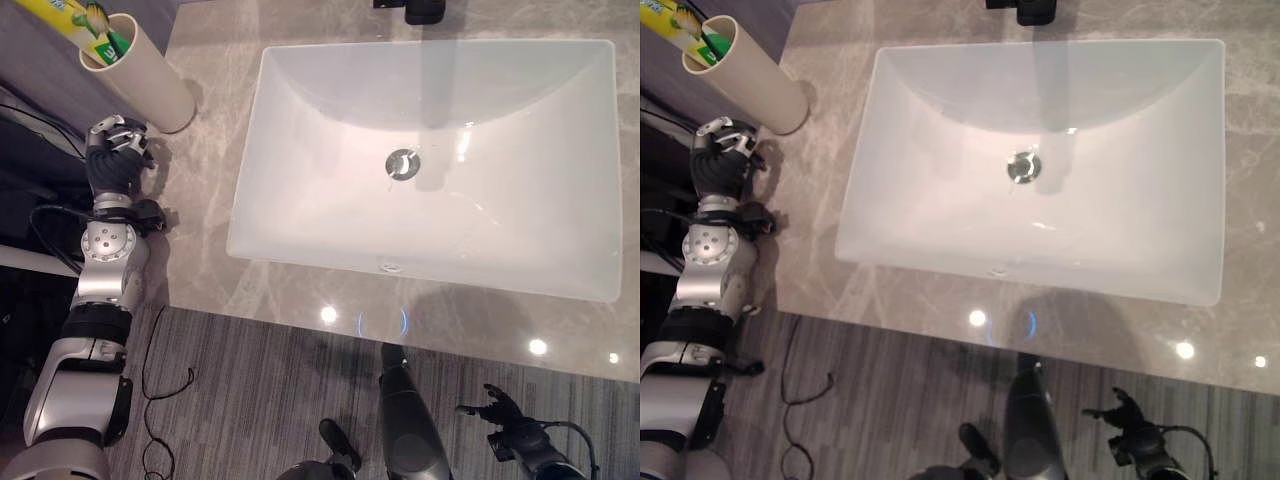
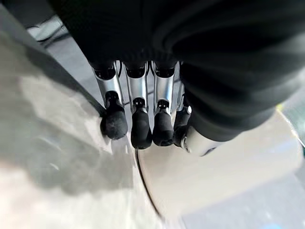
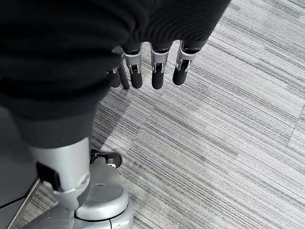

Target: Put brush and paste in cup on sink, flatten towel.

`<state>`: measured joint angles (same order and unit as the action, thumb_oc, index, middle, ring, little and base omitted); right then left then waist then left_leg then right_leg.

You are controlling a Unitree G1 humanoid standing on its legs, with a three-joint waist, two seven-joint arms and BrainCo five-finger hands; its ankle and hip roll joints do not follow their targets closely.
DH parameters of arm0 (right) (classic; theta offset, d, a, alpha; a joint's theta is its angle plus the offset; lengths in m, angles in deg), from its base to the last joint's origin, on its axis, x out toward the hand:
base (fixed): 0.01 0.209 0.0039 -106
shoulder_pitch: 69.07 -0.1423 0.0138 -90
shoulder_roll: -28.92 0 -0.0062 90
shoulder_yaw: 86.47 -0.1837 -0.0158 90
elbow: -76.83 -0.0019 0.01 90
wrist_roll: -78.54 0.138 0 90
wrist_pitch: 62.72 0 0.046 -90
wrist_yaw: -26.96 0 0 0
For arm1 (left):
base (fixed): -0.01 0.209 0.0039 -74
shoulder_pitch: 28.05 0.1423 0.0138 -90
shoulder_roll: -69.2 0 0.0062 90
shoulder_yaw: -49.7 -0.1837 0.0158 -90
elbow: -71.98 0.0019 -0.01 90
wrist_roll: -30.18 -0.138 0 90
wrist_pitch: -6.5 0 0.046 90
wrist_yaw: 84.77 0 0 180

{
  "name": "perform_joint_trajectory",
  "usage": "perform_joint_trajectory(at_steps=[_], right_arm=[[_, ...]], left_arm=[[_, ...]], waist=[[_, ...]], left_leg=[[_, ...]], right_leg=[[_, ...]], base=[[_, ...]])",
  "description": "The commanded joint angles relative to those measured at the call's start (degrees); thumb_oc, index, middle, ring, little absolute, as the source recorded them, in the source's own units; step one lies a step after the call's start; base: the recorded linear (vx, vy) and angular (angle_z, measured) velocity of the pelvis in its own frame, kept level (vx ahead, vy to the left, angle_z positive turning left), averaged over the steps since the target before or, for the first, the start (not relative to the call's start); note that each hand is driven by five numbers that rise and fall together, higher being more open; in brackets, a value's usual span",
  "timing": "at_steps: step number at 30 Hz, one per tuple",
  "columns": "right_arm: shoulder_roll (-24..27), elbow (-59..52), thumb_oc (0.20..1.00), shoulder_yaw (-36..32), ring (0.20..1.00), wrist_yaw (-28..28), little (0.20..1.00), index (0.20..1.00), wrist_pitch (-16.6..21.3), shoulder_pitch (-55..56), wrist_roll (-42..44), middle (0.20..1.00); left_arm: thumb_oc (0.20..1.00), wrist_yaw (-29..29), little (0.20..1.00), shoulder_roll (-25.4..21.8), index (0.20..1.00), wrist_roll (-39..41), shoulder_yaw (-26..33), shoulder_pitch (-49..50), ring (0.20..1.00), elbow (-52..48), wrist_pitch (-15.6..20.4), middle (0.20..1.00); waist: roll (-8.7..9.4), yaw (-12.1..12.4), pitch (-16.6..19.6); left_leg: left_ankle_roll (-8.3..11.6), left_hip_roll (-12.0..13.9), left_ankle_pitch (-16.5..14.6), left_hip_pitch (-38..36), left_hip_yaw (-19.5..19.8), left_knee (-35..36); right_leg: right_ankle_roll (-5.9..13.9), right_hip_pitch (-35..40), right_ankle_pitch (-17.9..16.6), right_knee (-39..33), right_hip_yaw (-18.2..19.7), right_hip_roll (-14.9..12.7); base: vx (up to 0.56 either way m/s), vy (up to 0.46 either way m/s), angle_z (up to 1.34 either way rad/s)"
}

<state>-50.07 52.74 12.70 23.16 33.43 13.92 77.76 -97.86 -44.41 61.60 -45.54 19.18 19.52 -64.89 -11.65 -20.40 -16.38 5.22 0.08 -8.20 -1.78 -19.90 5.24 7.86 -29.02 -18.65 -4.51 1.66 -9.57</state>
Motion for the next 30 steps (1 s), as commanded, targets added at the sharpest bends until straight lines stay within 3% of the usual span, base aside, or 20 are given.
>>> perform_joint_trajectory(at_steps=[1,19,23,30], right_arm=[[0.3,1.8,1.0,3.6,1.0,-1.3,1.0,1.0,0.4,4.0,0.9,1.0],[0.6,0.3,1.0,5.9,1.0,-1.5,1.0,1.0,1.3,3.7,1.8,1.0],[0.8,0.7,1.0,6.2,1.0,-1.8,1.0,1.0,1.1,3.8,1.7,1.0],[1.1,0.6,1.0,6.7,1.0,-1.9,1.0,1.0,1.1,3.8,1.4,1.0]], left_arm=[[0.2,-1.2,0.2,-3.6,0.2,1.0,1.2,-1.3,0.2,5.8,1.4,0.2],[0.2,-2.4,0.2,-5.5,0.2,-3.2,-6.0,-12.0,0.2,12.3,0.0,0.2],[0.2,-2.3,0.2,-4.0,0.2,-0.1,-5.7,-13.8,0.2,14.4,0.3,0.2],[0.2,-2.8,0.2,-4.9,0.2,-1.5,-7.9,-17.2,0.2,17.8,-0.7,0.2]], waist=[[2.52,-2.2,3.8],[2.28,-4.0,4.2],[2.04,-4.6,4.3],[1.48,-5.1,4.8]], left_leg=[[1.17,-1.2,-0.6,-4.3,0.4,-1.5],[1.8,-1.0,-0.2,-3.8,-0.6,-0.7],[2.01,-0.9,-0.2,-3.5,-1.0,-0.6],[2.25,-0.9,0.0,-3.3,-1.6,-0.3]], right_leg=[[2.51,-4.5,-4.4,0.0,2.9,-0.2],[2.23,-6.5,-4.6,0.1,3.6,0.9],[2.15,-6.8,-4.5,0.1,3.9,1.2],[2.04,-7.4,-4.4,0.0,4.3,1.8]], base=[[0.0,-0.001,-0.07],[0.0,-0.002,-0.03],[0.01,-0.011,-0.03],[0.02,-0.008,-0.06]])
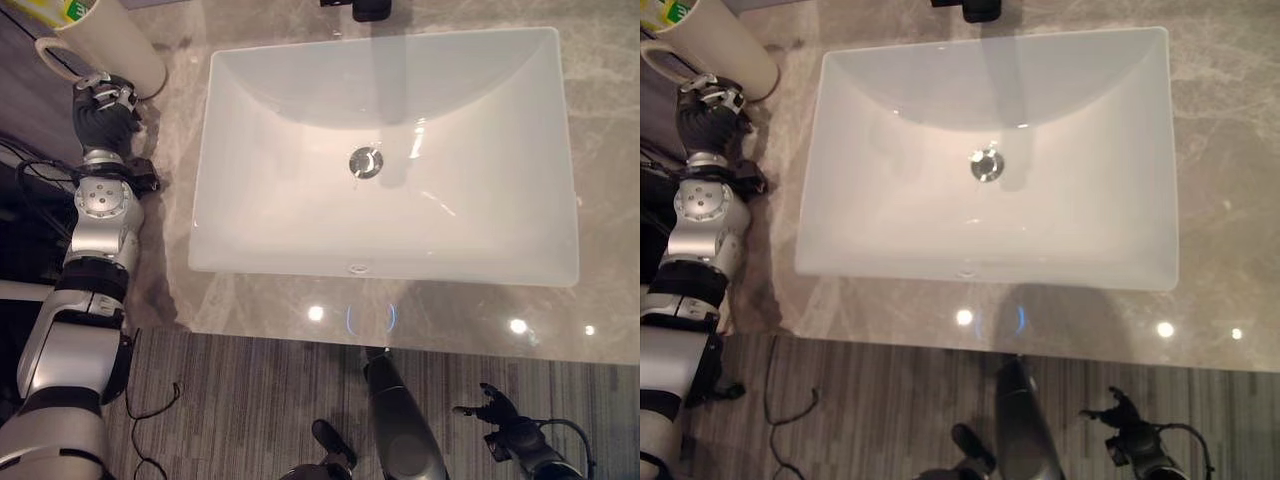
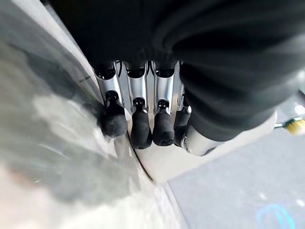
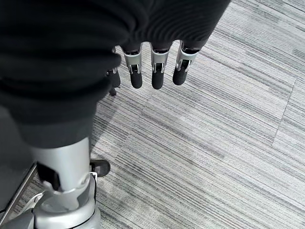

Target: Put brush and paste in cup on sink, flatten towel.

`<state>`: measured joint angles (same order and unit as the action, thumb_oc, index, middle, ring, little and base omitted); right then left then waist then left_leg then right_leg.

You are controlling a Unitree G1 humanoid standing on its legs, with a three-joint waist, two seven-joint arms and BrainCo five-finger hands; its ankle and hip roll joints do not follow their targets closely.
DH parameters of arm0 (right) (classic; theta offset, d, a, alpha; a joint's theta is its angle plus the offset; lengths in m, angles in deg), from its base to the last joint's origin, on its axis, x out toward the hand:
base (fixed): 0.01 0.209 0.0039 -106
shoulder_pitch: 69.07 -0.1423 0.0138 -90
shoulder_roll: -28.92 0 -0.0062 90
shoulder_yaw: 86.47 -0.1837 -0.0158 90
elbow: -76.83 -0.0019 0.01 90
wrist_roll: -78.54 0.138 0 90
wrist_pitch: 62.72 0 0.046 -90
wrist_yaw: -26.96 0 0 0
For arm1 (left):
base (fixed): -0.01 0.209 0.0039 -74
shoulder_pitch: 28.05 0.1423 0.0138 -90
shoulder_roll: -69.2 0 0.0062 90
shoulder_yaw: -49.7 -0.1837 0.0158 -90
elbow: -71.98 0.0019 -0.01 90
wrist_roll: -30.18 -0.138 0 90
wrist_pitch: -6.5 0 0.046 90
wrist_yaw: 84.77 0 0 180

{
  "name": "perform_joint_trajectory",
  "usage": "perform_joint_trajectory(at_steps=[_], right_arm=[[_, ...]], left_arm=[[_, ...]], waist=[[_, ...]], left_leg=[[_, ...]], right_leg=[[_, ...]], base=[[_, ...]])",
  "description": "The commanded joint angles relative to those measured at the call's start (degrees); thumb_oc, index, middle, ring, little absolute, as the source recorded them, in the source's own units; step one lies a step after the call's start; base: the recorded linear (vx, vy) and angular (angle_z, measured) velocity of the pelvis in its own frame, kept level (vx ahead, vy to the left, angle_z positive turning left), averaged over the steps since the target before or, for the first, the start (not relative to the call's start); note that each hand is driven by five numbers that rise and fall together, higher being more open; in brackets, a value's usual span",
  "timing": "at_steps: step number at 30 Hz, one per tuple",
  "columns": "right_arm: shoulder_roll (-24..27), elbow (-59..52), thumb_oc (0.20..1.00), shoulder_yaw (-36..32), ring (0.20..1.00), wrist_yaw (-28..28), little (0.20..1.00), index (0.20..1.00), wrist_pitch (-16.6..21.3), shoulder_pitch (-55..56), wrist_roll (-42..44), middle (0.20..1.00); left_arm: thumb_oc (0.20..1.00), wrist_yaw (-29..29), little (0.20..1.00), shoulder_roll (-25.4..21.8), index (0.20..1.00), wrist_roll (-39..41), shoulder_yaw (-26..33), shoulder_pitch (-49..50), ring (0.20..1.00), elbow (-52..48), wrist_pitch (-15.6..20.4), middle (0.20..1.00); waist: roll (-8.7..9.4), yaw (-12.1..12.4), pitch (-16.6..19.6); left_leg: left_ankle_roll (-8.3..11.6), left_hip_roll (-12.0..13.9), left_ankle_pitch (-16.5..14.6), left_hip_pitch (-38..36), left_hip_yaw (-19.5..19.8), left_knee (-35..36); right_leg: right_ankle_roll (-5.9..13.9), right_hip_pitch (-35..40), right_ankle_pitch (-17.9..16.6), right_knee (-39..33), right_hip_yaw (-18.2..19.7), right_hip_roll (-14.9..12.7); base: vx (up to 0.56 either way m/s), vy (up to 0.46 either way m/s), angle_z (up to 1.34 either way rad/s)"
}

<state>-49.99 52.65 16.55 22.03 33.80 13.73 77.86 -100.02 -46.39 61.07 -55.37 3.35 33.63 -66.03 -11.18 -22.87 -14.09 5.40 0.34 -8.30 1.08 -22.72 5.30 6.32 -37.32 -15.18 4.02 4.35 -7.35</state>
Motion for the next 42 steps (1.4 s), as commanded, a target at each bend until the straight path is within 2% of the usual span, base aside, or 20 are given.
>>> perform_joint_trajectory(at_steps=[1,7,23,36,39,40,42], right_arm=[[1.1,0.6,1.0,3.1,1.0,-0.9,1.0,1.0,0.8,3.9,1.3,1.0],[1.3,0.5,1.0,3.7,1.0,-1.1,1.0,1.0,1.1,3.6,1.7,1.0],[2.2,0.3,1.0,2.9,1.0,-1.4,1.0,1.0,1.6,3.4,2.4,1.0],[2.2,-0.8,1.0,4.4,1.0,-1.7,1.0,1.0,2.3,3.0,3.1,1.0],[2.2,-0.6,1.0,4.6,1.0,-1.6,1.0,1.0,2.4,3.4,3.0,1.0],[2.2,-0.6,1.0,4.7,1.0,-1.6,1.0,1.0,2.4,3.6,3.0,1.0],[2.3,-0.8,1.0,4.7,1.0,-1.7,1.0,1.0,2.5,3.7,3.1,1.0]], left_arm=[[0.2,-0.7,0.2,-3.1,0.2,-1.2,1.5,-2.1,0.2,4.4,0.3,0.2],[0.2,-1.4,0.2,-4.9,0.2,-4.4,0.2,-3.9,0.2,8.3,-0.9,0.2],[0.2,-1.2,0.2,-8.1,0.2,-4.3,2.8,0.2,0.2,8.6,-0.6,0.2],[0.2,-3.8,0.2,-9.6,0.2,-5.0,0.5,-5.9,0.2,11.5,-0.9,0.2],[0.2,-4.2,0.2,-10.4,0.2,-6.3,-0.6,-7.7,0.2,12.6,-1.4,0.2],[0.2,-4.2,0.2,-10.3,0.2,-6.4,-1.0,-8.1,0.2,12.6,-1.5,0.2],[0.2,-4.6,0.2,-10.0,0.2,-6.9,-1.8,-9.2,0.2,13.1,-1.6,0.2]], waist=[[0.95,-2.7,2.5],[0.66,-3.3,2.3],[-0.78,-2.4,1.9],[-1.02,-3.3,1.7],[-1.11,-3.7,1.9],[-1.77,-3.3,1.9],[-1.19,-3.9,2.1]], left_leg=[[2.12,-1.1,0.1,-6.1,1.1,-0.4],[2.58,-0.9,0.4,-5.6,0.7,-0.3],[3.64,0.2,2.0,-4.4,1.1,-0.3],[4.24,0.6,2.7,-2.9,0.0,-0.3],[4.32,0.8,2.5,-2.7,-0.4,-0.3],[4.15,1.1,1.5,-3.0,0.0,-0.3],[4.43,0.9,2.4,-2.5,-0.6,-0.3]], right_leg=[[3.59,0.7,-7.9,-8.5,1.5,-0.4],[3.44,-0.2,-8.0,-8.4,1.6,-0.1],[2.83,-0.4,-7.0,-8.5,0.7,0.2],[2.58,-2.6,-7.1,-8.5,1.3,1.6],[2.51,-3.0,-7.1,-8.5,1.4,2.0],[3.05,-2.9,-6.0,-8.5,1.5,2.4],[2.47,-3.5,-7.2,-8.5,1.4,2.2]], base=[[0.0,-0.005,-0.03],[0.0,-0.008,-0.02],[0.0,-0.013,0.0],[0.0,-0.001,-0.01],[0.03,0.011,-0.07],[0.01,-0.009,-0.06],[-0.02,-0.037,-0.1]])
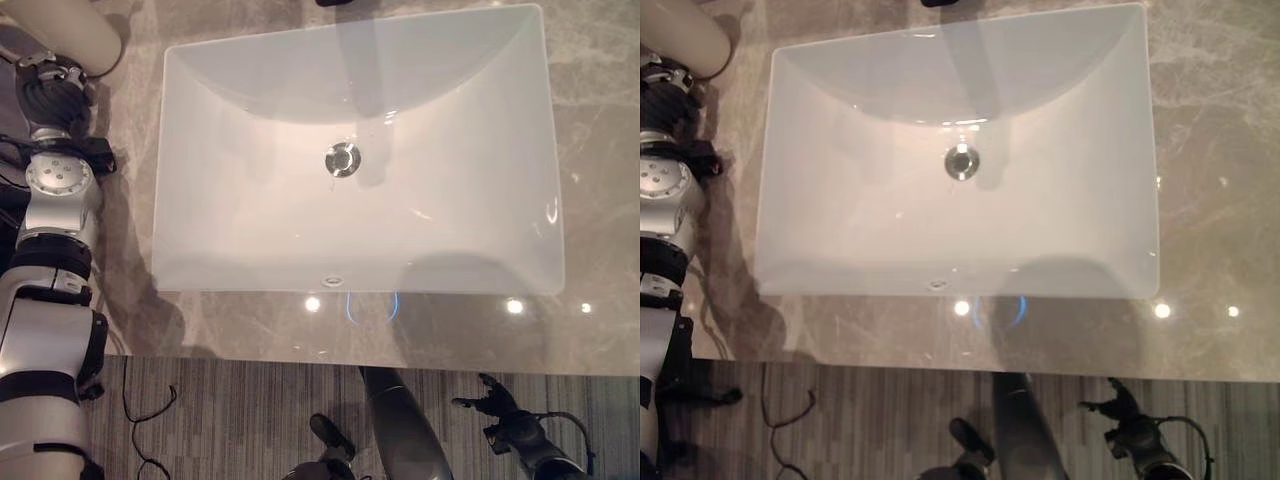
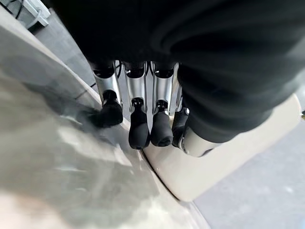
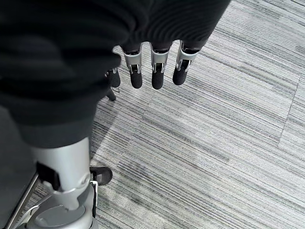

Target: Put brush and paste in cup on sink, flatten towel.

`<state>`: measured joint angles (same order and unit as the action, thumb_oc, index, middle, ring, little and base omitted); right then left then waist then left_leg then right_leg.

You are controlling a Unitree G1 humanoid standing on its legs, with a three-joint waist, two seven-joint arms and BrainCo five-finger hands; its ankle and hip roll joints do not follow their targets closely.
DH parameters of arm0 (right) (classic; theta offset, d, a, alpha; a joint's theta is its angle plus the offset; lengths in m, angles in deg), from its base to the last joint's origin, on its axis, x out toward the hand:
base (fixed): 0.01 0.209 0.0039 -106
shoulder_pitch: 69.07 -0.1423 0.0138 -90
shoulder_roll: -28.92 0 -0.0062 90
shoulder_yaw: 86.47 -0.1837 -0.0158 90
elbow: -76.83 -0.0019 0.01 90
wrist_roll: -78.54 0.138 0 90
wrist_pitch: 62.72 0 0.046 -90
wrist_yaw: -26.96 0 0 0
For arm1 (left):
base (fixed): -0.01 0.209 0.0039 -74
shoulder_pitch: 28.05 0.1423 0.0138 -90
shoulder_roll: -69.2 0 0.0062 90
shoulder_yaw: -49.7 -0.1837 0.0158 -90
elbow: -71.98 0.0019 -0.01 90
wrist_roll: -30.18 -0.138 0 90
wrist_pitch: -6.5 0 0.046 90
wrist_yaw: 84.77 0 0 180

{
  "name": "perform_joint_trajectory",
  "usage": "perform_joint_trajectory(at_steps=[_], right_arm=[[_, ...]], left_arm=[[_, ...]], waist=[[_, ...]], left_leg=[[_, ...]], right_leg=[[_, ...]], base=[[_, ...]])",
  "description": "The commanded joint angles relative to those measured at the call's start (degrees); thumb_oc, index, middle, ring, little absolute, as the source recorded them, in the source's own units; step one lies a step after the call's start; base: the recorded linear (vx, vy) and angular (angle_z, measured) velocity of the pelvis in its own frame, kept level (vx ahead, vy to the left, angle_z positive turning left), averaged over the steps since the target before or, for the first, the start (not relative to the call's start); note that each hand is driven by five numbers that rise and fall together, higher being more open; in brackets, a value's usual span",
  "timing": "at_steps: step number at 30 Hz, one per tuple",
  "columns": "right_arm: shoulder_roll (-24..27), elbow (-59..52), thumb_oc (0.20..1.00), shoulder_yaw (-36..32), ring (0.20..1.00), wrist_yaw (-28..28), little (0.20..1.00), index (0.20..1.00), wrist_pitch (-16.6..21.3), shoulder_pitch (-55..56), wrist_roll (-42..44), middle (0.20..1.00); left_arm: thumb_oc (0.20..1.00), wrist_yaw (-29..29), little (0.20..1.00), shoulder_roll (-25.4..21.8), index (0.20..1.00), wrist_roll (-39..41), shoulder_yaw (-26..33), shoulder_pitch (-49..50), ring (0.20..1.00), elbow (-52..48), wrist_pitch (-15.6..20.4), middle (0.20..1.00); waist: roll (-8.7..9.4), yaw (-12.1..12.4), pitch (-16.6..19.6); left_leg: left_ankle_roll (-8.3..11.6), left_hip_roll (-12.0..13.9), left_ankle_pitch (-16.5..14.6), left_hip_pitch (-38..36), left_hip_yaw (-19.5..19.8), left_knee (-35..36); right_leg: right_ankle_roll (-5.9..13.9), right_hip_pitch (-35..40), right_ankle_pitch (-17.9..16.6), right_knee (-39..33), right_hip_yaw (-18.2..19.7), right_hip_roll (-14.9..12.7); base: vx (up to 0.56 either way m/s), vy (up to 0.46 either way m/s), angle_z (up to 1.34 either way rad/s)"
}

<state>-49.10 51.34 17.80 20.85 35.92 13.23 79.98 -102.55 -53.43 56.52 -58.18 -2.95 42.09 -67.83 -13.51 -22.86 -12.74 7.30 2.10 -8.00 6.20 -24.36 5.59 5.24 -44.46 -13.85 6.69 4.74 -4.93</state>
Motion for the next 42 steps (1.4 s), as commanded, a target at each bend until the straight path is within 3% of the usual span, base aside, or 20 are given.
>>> perform_joint_trajectory(at_steps=[1,2,15,32,42], right_arm=[[1.5,0.2,1.0,3.6,1.0,-0.4,1.0,1.0,0.5,4.4,1.1,1.0],[1.6,-0.1,1.0,3.5,1.0,-0.2,1.0,1.0,0.8,4.7,1.4,1.0],[1.6,1.4,1.0,4.5,1.0,-0.4,1.0,1.0,1.2,6.1,1.5,1.0],[1.7,1.3,1.0,3.8,1.0,-0.2,1.0,1.0,1.4,7.0,4.4,1.0],[1.9,1.9,1.0,3.0,1.0,-0.8,1.0,1.0,1.6,7.3,5.4,1.0]], left_arm=[[0.2,-2.6,0.2,-3.5,0.2,-3.7,0.2,-3.8,0.2,5.2,-0.1,0.2],[0.2,-3.8,0.2,-4.3,0.2,-5.6,-0.3,-4.8,0.2,6.3,-0.9,0.2],[0.2,-7.2,0.2,-3.3,0.2,-11.4,-5.2,-10.1,0.2,7.7,-1.7,0.2],[0.2,-7.0,0.2,-4.7,0.2,-11.1,-3.9,-10.6,0.2,15.1,-5.1,0.2],[0.2,-8.8,0.2,-7.4,0.2,-11.1,-3.0,-9.9,0.2,16.9,-5.6,0.2]], waist=[[1.07,-4.3,0.8],[0.29,-3.9,1.1],[0.42,-4.8,2.2],[0.01,-5.5,1.4],[0.05,-5.9,0.9]], left_leg=[[2.6,-0.8,2.0,-7.4,0.7,-0.6],[2.47,-0.4,0.9,-7.4,0.8,-0.6],[2.92,0.0,0.9,-6.1,0.1,-0.6],[4.7,1.3,4.3,-4.7,0.0,-0.6],[5.21,1.6,4.6,-3.1,-0.1,-0.6]], right_leg=[[3.55,3.2,-8.6,-11.2,1.0,-0.1],[4.09,3.0,-7.5,-11.2,1.2,0.5],[3.93,0.7,-7.7,-11.2,1.3,1.1],[3.54,-0.5,-7.4,-11.1,1.1,1.6],[3.42,-1.9,-7.4,-11.1,1.2,1.7]], base=[[0.07,0.06,-0.04],[0.07,0.06,-0.03],[0.01,0.0,-0.05],[0.0,0.0,0.0],[-0.01,-0.005,0.0]])
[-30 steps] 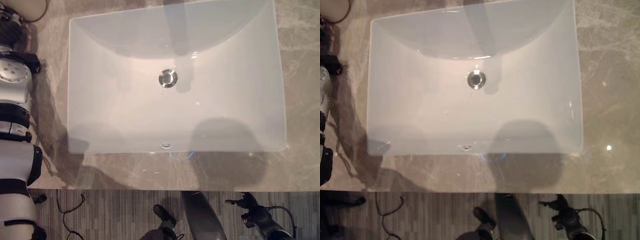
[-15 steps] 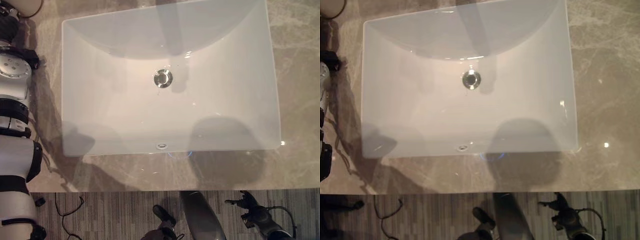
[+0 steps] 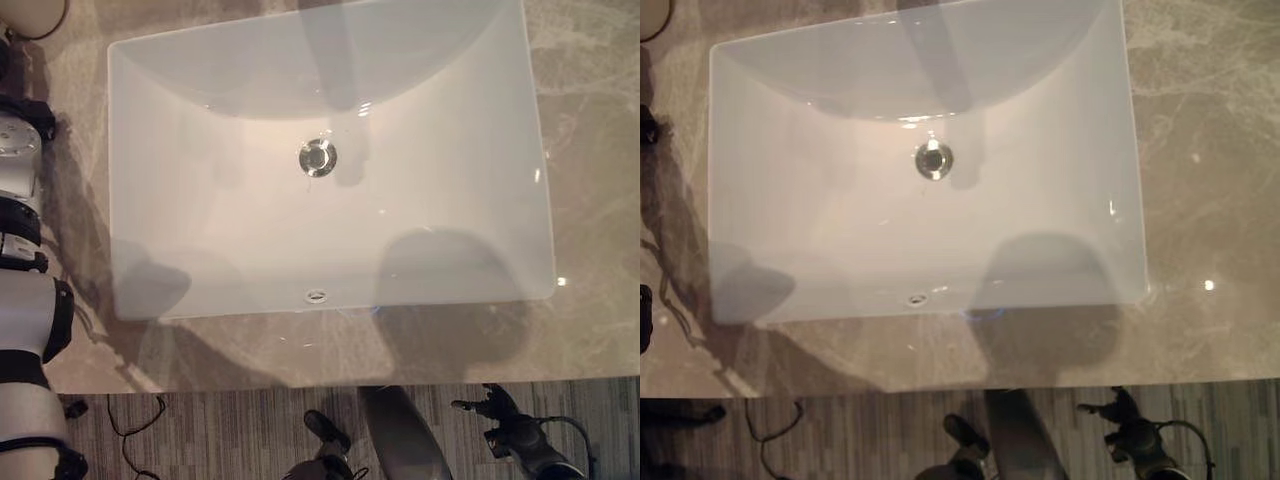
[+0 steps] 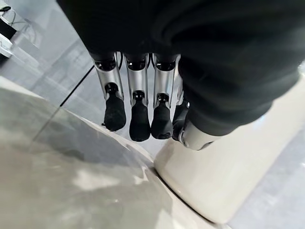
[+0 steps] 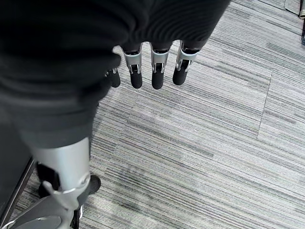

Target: Put brush and paste in cup on sink, flatten towel.

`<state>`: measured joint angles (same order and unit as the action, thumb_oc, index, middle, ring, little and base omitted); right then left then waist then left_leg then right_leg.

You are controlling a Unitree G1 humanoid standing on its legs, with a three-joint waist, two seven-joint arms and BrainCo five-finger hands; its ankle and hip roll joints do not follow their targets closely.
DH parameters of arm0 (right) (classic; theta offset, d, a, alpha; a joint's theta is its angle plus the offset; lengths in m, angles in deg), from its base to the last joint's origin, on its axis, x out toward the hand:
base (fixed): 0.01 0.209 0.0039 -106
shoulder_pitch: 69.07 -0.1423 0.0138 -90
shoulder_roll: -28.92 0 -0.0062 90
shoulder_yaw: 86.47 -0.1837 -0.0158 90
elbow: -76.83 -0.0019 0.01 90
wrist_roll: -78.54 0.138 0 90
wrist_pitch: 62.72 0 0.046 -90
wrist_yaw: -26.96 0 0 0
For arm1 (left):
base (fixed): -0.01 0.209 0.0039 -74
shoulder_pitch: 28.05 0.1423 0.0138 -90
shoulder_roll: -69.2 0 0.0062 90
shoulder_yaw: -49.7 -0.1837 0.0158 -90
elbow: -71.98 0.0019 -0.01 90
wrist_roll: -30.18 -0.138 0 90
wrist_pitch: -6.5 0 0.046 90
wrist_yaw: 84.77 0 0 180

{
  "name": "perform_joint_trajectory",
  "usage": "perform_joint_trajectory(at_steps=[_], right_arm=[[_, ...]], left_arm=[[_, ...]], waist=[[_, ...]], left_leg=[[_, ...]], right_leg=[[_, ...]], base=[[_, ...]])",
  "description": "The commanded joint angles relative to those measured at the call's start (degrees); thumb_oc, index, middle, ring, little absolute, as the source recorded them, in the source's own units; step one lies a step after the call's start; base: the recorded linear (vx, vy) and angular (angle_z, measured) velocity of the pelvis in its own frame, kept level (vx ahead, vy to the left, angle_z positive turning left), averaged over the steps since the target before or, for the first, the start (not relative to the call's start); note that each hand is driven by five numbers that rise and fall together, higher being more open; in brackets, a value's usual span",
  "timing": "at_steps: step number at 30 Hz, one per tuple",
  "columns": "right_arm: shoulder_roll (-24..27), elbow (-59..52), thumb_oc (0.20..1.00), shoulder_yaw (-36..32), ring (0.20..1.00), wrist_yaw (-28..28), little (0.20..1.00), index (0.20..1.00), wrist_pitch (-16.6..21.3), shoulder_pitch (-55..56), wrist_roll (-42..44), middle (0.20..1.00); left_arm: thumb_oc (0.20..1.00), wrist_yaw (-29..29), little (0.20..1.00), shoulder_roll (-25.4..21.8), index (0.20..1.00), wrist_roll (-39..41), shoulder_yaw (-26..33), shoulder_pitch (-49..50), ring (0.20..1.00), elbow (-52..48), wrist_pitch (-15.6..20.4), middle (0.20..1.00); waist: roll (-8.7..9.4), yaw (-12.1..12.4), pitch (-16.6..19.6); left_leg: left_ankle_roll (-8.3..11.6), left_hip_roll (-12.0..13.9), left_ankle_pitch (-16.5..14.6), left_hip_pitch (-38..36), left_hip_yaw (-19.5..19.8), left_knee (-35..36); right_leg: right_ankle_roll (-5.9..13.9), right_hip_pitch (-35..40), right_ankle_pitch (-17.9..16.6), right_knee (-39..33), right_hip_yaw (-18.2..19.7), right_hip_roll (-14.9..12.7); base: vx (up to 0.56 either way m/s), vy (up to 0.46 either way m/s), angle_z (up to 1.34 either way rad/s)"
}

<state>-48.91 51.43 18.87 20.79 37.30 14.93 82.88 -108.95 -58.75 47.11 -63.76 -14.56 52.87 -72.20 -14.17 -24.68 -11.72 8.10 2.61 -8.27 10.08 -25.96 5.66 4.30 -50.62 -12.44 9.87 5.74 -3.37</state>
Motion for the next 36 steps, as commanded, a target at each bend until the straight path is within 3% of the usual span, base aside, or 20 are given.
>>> perform_joint_trajectory(at_steps=[1,13,20,23,36], right_arm=[[1.7,1.9,1.0,1.9,1.0,-0.7,1.0,1.0,0.2,5.8,2.5,1.0],[2.0,0.8,1.0,2.4,1.0,-0.3,1.0,1.0,0.7,6.2,3.3,1.0],[2.1,0.8,1.0,2.5,1.0,-0.8,1.0,1.0,1.4,6.5,3.2,1.0],[2.0,0.9,1.0,2.9,1.0,-1.1,1.0,1.0,1.8,6.8,2.7,1.0],[0.8,2.1,1.0,2.7,1.0,-1.3,1.0,1.0,2.1,6.7,3.0,1.0]], left_arm=[[0.2,-2.2,0.2,-2.1,0.2,-1.6,2.7,1.6,0.2,6.2,-1.3,0.2],[0.2,-3.2,0.2,-0.3,0.2,-0.9,-1.6,-4.8,0.2,4.4,0.0,0.2],[0.2,-4.9,0.2,3.7,0.2,-6.6,-7.3,-7.5,0.2,-1.9,2.5,0.2],[0.2,-5.4,0.2,7.8,0.2,-7.7,-8.3,-7.4,0.2,-6.3,4.7,0.2],[0.2,-5.7,0.2,15.5,0.2,-7.0,-6.0,-4.8,0.2,-10.0,6.7,0.2]], waist=[[0.64,-4.2,-0.3],[-0.72,-5.0,0.5],[-0.78,-5.7,0.8],[-0.58,-6.1,0.8],[0.44,-6.2,1.3]], left_leg=[[4.42,1.0,4.8,-6.9,1.5,-0.7],[4.62,1.4,5.1,-6.0,0.7,-0.7],[4.92,1.9,5.4,-5.7,0.1,-0.7],[5.09,2.1,5.6,-5.8,-0.1,-0.7],[4.76,2.1,4.6,-7.1,-0.2,-0.7]], right_leg=[[4.34,4.3,-8.8,-14.3,0.3,0.2],[3.94,2.9,-8.3,-14.3,0.7,1.2],[3.77,2.4,-8.0,-14.4,0.6,1.7],[3.65,2.2,-7.8,-14.3,0.4,1.9],[3.71,2.3,-8.3,-14.3,0.5,1.7]], base=[[0.0,0.0,0.0],[0.01,-0.01,-0.02],[0.01,-0.024,0.01],[0.0,-0.013,0.01],[0.0,0.0,0.0]])
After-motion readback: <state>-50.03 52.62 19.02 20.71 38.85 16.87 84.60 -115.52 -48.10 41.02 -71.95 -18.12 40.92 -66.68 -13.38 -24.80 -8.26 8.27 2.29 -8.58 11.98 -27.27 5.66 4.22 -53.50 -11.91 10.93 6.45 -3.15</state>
